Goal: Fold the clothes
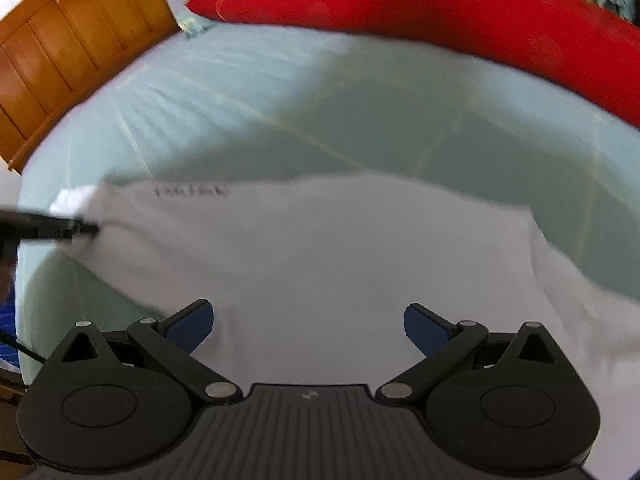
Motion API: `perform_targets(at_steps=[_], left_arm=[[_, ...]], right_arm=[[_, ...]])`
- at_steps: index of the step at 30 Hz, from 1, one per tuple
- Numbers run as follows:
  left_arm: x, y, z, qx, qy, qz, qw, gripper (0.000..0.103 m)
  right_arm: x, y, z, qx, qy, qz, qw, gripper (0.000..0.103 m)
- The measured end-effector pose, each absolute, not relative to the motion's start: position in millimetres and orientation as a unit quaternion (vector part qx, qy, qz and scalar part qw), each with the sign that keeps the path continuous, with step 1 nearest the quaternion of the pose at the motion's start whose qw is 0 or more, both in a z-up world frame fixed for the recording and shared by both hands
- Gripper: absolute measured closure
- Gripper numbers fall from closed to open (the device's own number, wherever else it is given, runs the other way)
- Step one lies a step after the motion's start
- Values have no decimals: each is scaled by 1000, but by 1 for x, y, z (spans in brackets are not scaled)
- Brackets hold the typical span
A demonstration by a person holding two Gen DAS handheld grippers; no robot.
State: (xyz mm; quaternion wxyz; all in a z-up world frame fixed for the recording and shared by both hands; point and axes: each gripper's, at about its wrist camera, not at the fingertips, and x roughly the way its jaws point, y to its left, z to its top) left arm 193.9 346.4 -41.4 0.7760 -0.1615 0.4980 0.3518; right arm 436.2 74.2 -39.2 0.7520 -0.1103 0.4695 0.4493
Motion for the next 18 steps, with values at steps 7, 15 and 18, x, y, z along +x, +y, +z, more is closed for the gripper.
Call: perform_targets(at_steps=[7,15,18], left_arm=[[215,346,-14,-197,466,258,823,57],[257,343,-41,-120,477,298,818,50],[249,352,-26,-169,475,308,807,58]], right_arm=[[436,104,-44,-106,461,471,745,0],[419,89,-51,-136,478,459,736,0],[421,78,-53,-132,484,444,743,0]])
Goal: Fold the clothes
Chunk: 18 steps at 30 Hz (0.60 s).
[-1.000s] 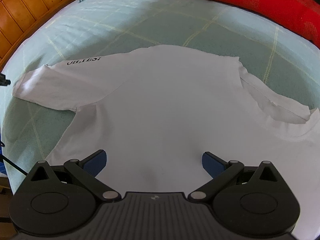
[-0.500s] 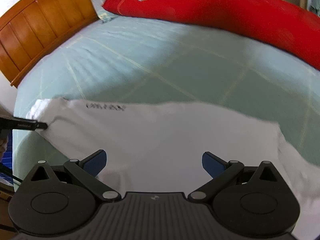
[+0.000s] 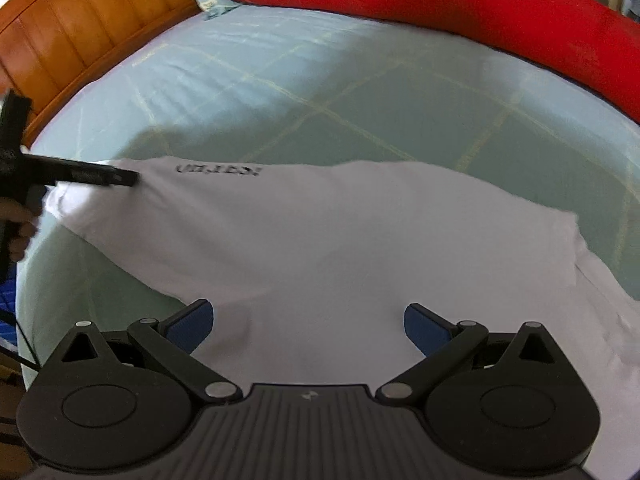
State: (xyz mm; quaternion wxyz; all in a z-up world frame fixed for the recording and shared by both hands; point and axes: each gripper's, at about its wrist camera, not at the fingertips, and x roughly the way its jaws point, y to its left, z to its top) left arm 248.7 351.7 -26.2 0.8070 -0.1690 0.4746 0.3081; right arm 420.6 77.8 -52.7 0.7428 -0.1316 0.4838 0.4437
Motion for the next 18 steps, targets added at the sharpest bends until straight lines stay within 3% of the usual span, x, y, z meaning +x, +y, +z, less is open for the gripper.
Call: perform_targets(at_steps=[7,12,18], left_arm=[[303,289,4,-142,456,141,867,55],[348,248,-15,-149,487,64,858,54],[379,246,-43,-119,496,113,853,51]], right_arm=[[410,37,-57,-113,504,387,764,0],[389,5,-52,-120,511,367,768,0],[366,-29,-56,-114,507,344,782,0]])
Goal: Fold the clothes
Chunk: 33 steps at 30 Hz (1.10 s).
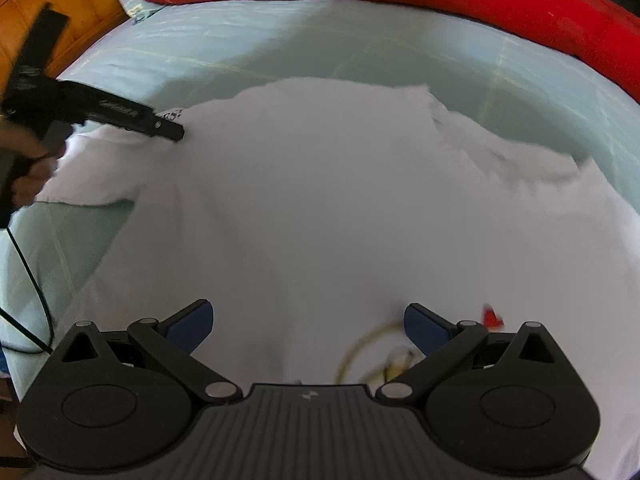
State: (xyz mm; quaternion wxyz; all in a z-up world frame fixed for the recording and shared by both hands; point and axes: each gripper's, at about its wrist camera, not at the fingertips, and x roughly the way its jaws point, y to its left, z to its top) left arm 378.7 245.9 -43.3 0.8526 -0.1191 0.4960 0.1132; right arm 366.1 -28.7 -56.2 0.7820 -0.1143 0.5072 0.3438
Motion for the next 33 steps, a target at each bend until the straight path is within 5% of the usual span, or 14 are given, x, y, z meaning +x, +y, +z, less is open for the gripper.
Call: perform_targets(at_steps=[8,17,22,28,33], left_arm=[[392,216,-6,-101,493,65,862,53],[436,180,-42,-72,513,26,855,41],[459,186,-32,-75,505,42,859,49],[436,151,-6,-79,488,-32,869,47],[450,133,-41,-61,508,-40,858,44]], right_arm=[[350,-51,-49,-83,487,321,808,0],[343,-78,-53,-75,497,296,812,0],[346,-78,-60,-70,501,285,814,0],[341,-71,-61,-96,491,280,819,0],[335,-63,-64,-123,480,267,826,0]])
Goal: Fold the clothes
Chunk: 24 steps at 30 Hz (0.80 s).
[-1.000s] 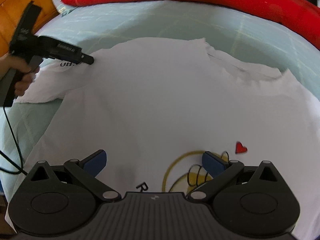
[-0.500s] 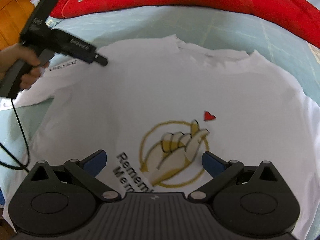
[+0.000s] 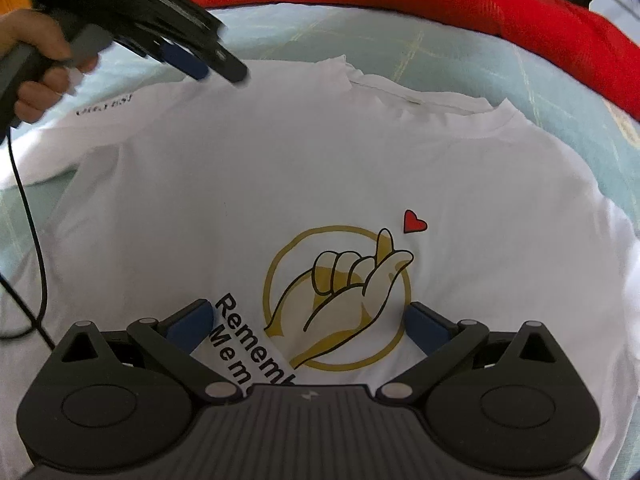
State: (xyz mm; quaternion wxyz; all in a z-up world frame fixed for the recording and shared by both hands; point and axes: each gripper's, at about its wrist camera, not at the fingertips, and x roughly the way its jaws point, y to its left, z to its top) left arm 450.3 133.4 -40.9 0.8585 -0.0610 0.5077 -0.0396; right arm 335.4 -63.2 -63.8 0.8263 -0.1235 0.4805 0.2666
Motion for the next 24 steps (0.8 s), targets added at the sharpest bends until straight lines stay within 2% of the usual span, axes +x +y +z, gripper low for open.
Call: perform_targets(at_steps=[5,9,15,19,24], left_arm=[[481,148,-51,-62,499,-12,864,44],[488,156,-27,-61,502,-3,863,46],[419,190,16,-20,478,71,875,39],[355,215,-2,4,485,187,854,41],[298,237,-46,-60,503,263,821,40]], right_arm=[[333,-62,-66,-126,471,261,833,0],[334,-62,-66,-130,473,265,830,0],[338,-66,-63,-127,479,284,821,0],[335,-67,-64,-133,471,292,821,0],[336,-66,-65,-140,469,294,821,0]])
